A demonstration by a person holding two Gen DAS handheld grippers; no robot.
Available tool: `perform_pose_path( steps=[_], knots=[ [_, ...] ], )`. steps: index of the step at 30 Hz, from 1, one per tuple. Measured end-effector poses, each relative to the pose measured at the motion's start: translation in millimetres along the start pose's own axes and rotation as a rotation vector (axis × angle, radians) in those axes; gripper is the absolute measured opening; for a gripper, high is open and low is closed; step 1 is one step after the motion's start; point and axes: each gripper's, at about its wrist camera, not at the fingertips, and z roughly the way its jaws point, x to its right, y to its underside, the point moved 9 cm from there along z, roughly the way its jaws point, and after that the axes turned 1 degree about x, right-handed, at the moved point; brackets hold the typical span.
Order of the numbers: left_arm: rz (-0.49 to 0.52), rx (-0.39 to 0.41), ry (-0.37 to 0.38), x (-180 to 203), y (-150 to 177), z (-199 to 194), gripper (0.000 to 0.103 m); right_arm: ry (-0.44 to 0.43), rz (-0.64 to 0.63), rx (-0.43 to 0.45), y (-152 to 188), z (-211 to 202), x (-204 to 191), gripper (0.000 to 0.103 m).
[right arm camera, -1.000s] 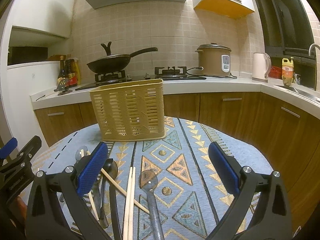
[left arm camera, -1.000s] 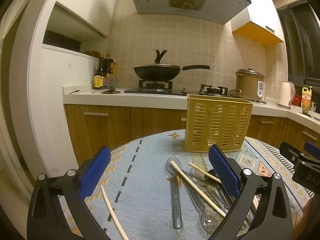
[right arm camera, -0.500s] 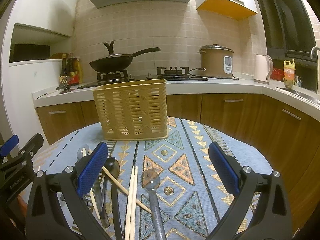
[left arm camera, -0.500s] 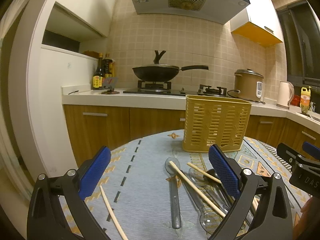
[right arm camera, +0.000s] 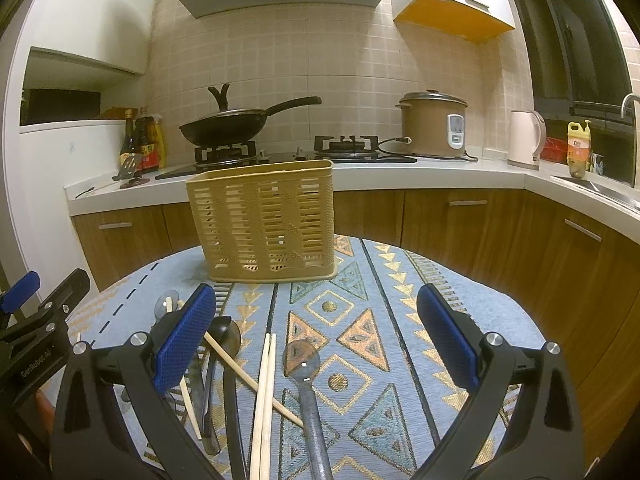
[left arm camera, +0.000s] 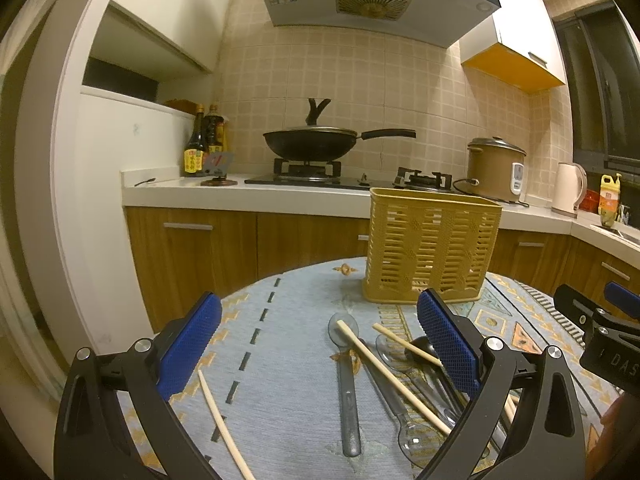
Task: Organize utensils
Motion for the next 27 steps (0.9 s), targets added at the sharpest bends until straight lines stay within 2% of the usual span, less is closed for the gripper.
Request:
perform_pose_path(
  steps=[23, 27],
  knots=[
    [-0.011, -0.006, -0.001, -2.0, -0.3, 1.4, 0.095, 0.002, -0.008, 0.0, 0.6, -0.1, -2.4, 0.095],
    [-0.018, -0.034, 0.01, -9.0, -2.0, -1.4, 0.095, 0.019, -0.011, -0.016, 3.0, 3.0, -2.8, 0.095]
  ],
)
